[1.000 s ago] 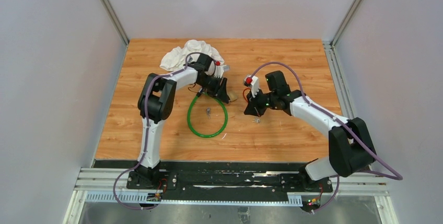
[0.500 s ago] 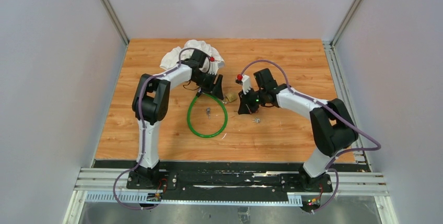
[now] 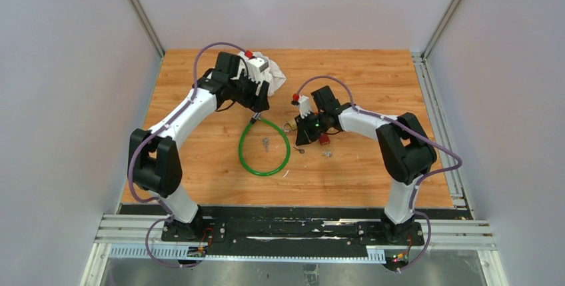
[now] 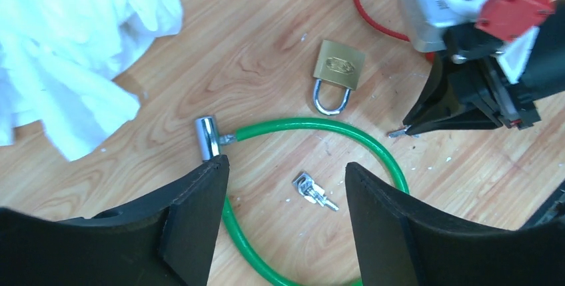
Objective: Lock with the key
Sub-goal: Place the key at the center of the board.
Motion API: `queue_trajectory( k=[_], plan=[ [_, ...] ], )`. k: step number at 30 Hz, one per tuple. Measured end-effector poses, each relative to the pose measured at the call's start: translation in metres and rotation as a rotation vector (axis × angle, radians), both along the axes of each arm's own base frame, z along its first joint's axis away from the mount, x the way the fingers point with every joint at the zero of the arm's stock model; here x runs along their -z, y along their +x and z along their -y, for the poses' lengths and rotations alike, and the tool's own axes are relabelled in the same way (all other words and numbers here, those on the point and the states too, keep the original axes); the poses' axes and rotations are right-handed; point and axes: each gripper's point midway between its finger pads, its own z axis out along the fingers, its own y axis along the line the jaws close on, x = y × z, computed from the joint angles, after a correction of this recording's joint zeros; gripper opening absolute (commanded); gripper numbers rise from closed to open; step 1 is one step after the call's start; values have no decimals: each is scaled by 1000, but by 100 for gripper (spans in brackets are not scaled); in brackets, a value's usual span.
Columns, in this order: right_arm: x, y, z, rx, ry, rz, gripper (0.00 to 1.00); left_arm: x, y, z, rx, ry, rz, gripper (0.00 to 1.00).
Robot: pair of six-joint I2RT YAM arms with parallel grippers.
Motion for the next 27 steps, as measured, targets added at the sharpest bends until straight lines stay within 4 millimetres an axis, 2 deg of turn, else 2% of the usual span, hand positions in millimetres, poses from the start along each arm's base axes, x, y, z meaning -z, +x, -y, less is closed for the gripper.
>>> queue_trajectory(
  k=[6,12,17,21,27],
  plan=[
    [9,6,-1,7,-29,2,15,-26,-8,-15,-22,27,109,70],
    [7,8,2,-15,-45,38,24,-43,-10,-25,-21,60,195,71],
    [3,-1,7,-67,-80,110,26,-43,-13,-34,-30,101,224,73],
    [11,-13,7,-116,-133,146,25,-40,-17,-39,-39,119,232,73],
    [22,-21,8,-132,-216,184,18,-41,-16,-42,-47,129,244,74]
  ],
)
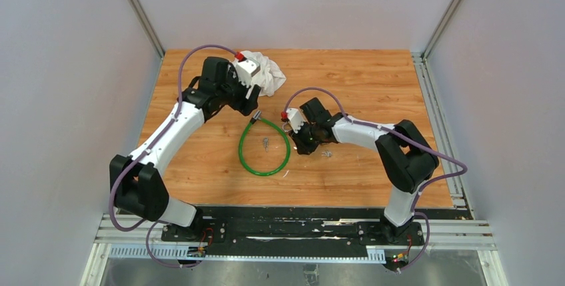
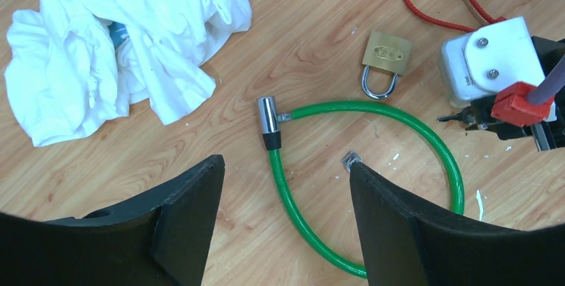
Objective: Lock with the key
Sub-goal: Place the key at the center of the board, then reset both arms
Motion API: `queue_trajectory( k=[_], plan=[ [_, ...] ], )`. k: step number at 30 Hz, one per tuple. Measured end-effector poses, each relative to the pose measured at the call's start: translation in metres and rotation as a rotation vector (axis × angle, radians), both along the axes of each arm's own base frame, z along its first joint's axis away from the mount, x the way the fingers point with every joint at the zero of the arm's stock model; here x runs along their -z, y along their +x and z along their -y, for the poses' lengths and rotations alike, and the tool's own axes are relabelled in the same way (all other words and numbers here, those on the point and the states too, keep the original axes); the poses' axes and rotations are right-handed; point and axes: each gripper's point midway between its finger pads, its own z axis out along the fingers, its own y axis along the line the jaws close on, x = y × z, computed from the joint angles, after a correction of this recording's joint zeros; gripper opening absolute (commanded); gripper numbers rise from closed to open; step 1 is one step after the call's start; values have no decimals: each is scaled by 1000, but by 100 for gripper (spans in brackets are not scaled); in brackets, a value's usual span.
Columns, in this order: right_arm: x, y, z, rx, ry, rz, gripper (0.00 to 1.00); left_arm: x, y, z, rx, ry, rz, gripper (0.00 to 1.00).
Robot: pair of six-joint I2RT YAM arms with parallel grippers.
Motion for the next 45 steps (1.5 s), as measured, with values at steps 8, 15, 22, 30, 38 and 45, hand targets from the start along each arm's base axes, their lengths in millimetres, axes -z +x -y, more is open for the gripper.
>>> queue_trajectory(
  k=[8,15,22,30,38,45],
  plan=[
    [1,10,1,18,-54,81,11,-4,0,-1,2,2,17,74],
    [1,24,1,38,-81,119,9,-2,-2,-2,3,5,13,74],
    [1,41,-10,47,-81,143,8,-5,-3,-2,5,7,26,74],
    [-5,57,-16,62,-87,165,21,-6,-2,-9,-16,31,49,76],
    [-61,80,12,146,-23,227,45,-15,5,-29,-105,65,118,92],
    [-149,106,75,321,63,371,70,-36,14,-56,-225,47,208,98]
  ],
)
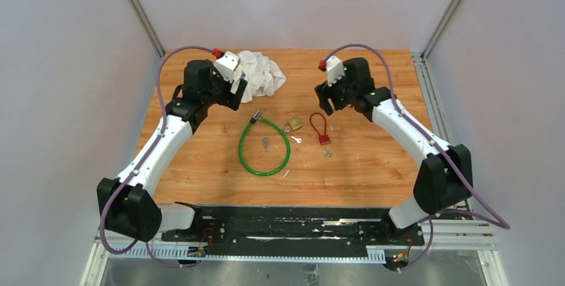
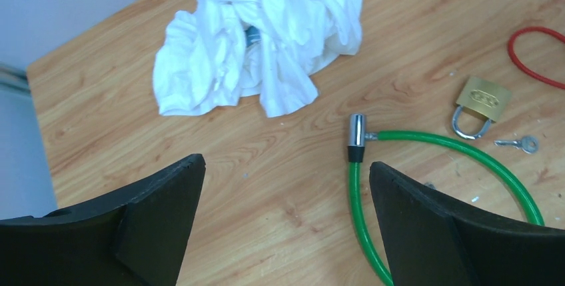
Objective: Lock with the key
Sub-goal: Reset both arms
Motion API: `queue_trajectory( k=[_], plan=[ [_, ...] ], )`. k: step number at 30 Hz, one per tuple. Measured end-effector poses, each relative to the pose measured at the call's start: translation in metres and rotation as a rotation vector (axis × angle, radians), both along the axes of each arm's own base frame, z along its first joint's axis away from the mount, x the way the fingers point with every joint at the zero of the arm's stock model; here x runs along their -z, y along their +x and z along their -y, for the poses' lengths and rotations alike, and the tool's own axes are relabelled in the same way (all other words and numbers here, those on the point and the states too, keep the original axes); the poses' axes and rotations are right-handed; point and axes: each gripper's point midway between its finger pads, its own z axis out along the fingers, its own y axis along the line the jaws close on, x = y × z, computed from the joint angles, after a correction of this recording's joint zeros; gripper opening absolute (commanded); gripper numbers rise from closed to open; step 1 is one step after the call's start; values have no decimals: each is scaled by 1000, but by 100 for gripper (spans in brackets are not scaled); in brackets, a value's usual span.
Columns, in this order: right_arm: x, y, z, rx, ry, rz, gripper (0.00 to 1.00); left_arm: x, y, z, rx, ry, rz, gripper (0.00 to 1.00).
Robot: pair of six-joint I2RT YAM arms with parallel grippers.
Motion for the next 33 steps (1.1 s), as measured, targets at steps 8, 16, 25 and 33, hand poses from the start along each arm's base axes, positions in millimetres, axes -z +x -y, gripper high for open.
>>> queue_trajectory(
  k=[8,16,25,33],
  plan=[
    [-41,20,90,248,6,86,76,-19,6,-42,-176,-40,113,98],
    [-79,23,137,442,-78,269,79,-31,15,-59,-264,-46,174,98],
    [-94,14,162,517,-121,383,80,-43,6,-77,-332,-83,211,98],
    [-90,5,166,522,-129,344,80,-38,-7,-100,-394,-135,216,98]
  ],
)
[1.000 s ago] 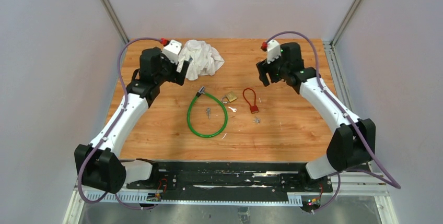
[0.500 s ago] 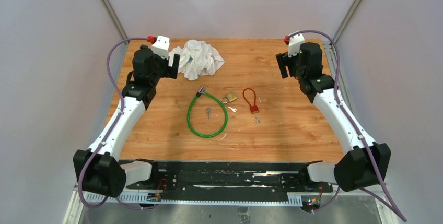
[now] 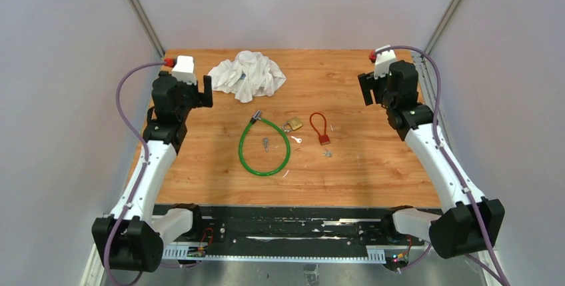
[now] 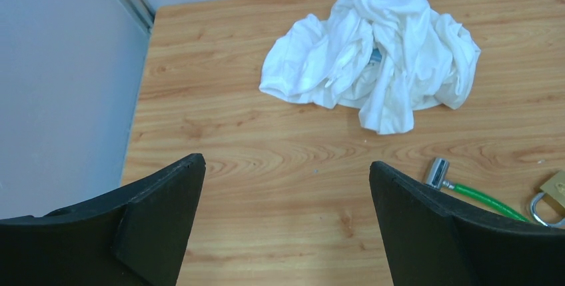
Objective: Lock with the key
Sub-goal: Reset both arms
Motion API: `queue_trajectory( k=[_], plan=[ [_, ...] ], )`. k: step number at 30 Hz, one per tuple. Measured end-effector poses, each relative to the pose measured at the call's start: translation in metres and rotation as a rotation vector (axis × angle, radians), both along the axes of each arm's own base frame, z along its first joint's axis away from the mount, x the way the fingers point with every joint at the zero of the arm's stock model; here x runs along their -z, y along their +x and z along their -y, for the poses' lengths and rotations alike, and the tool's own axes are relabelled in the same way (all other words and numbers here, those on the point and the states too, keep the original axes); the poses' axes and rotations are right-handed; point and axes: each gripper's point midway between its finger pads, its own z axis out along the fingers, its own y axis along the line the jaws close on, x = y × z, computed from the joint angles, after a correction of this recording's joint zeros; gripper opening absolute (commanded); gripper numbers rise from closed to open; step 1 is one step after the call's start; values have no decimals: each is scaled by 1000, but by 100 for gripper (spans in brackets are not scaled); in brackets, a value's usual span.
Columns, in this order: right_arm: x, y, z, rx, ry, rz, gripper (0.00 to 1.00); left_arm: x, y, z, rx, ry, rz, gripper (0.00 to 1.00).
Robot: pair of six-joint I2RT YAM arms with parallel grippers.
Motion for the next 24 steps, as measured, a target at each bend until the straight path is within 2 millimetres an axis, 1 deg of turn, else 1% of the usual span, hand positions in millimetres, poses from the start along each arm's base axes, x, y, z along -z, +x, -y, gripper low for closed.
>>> queue_trajectory(
  k=[3,6,10,14,18,21,24],
  plan=[
    [-6,-13,-3,-23,28,20,80,15,-16,-6,-4,-29,-11,98],
    [-12,-26,-2,-23,53,50,80,19,-25,-7,0,-50,2,98],
    [-12,-30,-2,-15,73,58,80,6,-30,-3,21,-62,51,98],
    [-6,-30,-2,-8,82,46,80,-9,-29,-1,35,-73,74,98],
    [1,-35,1,2,76,41,80,-25,-28,7,71,-98,92,98],
    [5,-42,3,3,72,40,80,-25,-30,12,96,-116,86,98],
    [1,-45,4,2,76,55,81,-21,-31,16,114,-126,67,98]
  ],
)
